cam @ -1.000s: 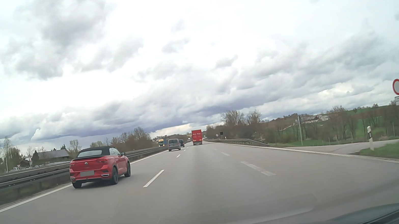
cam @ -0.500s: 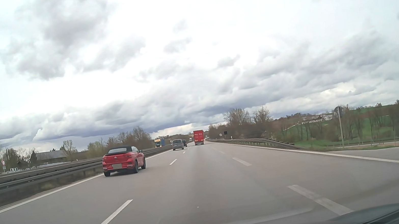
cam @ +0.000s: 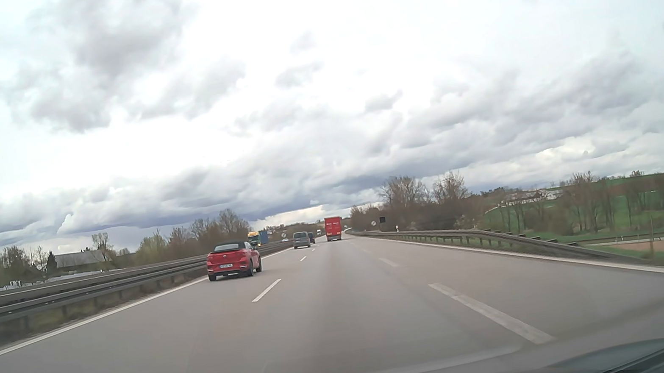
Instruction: Follow the waypoints while adhering to traffic rules and regulations
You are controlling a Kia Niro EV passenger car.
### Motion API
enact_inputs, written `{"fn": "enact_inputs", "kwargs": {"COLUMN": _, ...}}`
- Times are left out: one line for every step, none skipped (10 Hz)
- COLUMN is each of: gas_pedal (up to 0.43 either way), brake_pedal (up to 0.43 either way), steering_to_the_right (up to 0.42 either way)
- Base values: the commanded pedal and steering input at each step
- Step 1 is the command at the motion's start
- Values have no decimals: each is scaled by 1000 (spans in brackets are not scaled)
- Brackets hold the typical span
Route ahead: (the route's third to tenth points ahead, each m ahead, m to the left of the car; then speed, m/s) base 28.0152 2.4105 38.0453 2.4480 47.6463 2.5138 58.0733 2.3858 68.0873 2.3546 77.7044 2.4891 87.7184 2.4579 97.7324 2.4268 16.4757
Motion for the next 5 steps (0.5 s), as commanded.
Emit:
{"fn": "enact_inputs", "kwargs": {"gas_pedal": 150, "brake_pedal": 0, "steering_to_the_right": -6}}
{"fn": "enact_inputs", "kwargs": {"gas_pedal": 150, "brake_pedal": 0, "steering_to_the_right": -5}}
{"fn": "enact_inputs", "kwargs": {"gas_pedal": 150, "brake_pedal": 0, "steering_to_the_right": -5}}
{"fn": "enact_inputs", "kwargs": {"gas_pedal": 150, "brake_pedal": 0, "steering_to_the_right": -5}}
{"fn": "enact_inputs", "kwargs": {"gas_pedal": 150, "brake_pedal": 0, "steering_to_the_right": -4}}
